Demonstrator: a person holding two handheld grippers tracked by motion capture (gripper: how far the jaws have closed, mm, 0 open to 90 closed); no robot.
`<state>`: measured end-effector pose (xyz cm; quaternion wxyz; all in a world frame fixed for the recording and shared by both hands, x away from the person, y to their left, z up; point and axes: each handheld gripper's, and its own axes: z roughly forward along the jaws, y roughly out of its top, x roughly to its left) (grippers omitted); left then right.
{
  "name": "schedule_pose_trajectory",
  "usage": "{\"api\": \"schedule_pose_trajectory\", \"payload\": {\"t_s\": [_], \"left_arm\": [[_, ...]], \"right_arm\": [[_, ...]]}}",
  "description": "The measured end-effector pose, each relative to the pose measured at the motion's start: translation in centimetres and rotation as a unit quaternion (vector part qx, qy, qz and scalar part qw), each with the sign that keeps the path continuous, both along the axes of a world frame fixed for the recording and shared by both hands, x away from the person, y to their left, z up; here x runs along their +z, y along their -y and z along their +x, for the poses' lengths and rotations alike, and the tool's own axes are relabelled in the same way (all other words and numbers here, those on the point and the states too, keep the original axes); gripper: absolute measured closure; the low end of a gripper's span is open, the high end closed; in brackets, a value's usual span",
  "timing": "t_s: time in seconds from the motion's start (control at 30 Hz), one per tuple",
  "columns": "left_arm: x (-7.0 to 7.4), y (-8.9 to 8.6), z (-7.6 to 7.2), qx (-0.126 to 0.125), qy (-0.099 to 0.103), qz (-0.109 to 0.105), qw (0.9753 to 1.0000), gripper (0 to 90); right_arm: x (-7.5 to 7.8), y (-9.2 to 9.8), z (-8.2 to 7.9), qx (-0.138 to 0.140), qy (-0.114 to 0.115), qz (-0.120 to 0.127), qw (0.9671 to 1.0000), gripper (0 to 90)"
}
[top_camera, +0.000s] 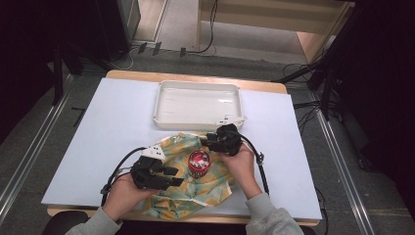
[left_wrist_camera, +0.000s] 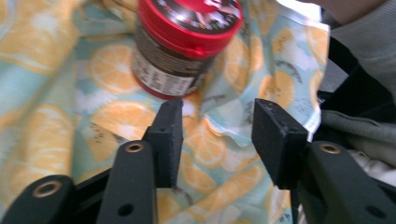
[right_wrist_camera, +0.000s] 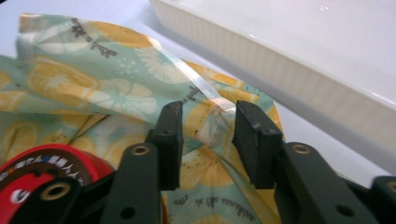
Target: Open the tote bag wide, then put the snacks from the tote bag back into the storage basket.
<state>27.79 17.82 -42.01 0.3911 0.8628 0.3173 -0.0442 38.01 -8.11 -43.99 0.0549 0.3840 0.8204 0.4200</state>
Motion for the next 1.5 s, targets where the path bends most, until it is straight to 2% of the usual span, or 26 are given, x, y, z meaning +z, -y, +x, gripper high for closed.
{"api": "schedule_pose_trajectory", "payload": {"t_s": [0.1, 0.3, 0.43, 0.7, 0.83, 1.0, 1.17, 1.27, 1.4, 1.5], "left_arm": [[0.3, -0.2, 0.6, 0.008, 0.001, -0.01, 0.9999, 50.5], [1.0, -0.3, 1.4, 0.011, 0.007, -0.008, 0.9999, 45.9], [1.7, -0.1, 1.8, 0.001, 0.023, -0.009, 0.9997, 42.1], [2.1, 0.5, 2.9, -0.013, 0.035, -0.002, 0.9993, 36.1], [2.4, 0.7, 3.6, -0.019, 0.043, -0.013, 0.9988, 33.5], [2.6, 1.0, 4.5, -0.032, 0.045, -0.014, 0.9984, 29.4], [2.1, 1.4, 4.9, -0.044, 0.055, -0.01, 0.9975, 27.1], [1.7, 1.6, 4.9, -0.046, 0.054, -0.008, 0.9974, 26.9], [1.0, 1.4, 4.7, -0.051, 0.048, -0.017, 0.9974, 27.2], [0.5, 1.2, 4.6, -0.057, 0.059, -0.015, 0.9965, 26.3]], "right_arm": [[0.6, 0.4, -0.5, 0.0, 0.001, 0.005, 1.0, 57.4], [1.4, 0.9, -1.6, 0.008, 0.006, 0.004, 0.9999, 53.7], [2.0, 1.6, -2.4, 0.012, 0.01, 0.002, 0.9999, 52.9], [2.3, 3.0, -4.0, 0.008, 0.01, 0.002, 0.9999, 52.1], [2.2, 3.5, -4.8, 0.009, 0.008, 0.002, 0.9999, 51.4], [2.2, 4.3, -5.7, 0.006, 0.009, 0.002, 0.9999, 50.3], [1.8, 5.1, -6.7, 0.003, 0.008, 0.002, 1.0, 49.9], [1.6, 5.4, -7.2, 0.003, 0.004, 0.003, 1.0, 49.8], [1.3, 5.8, -7.4, 0.0, 0.002, 0.004, 1.0, 49.7], [1.3, 6.1, -7.6, -0.004, -0.001, 0.015, 0.9999, 49.5]]}}
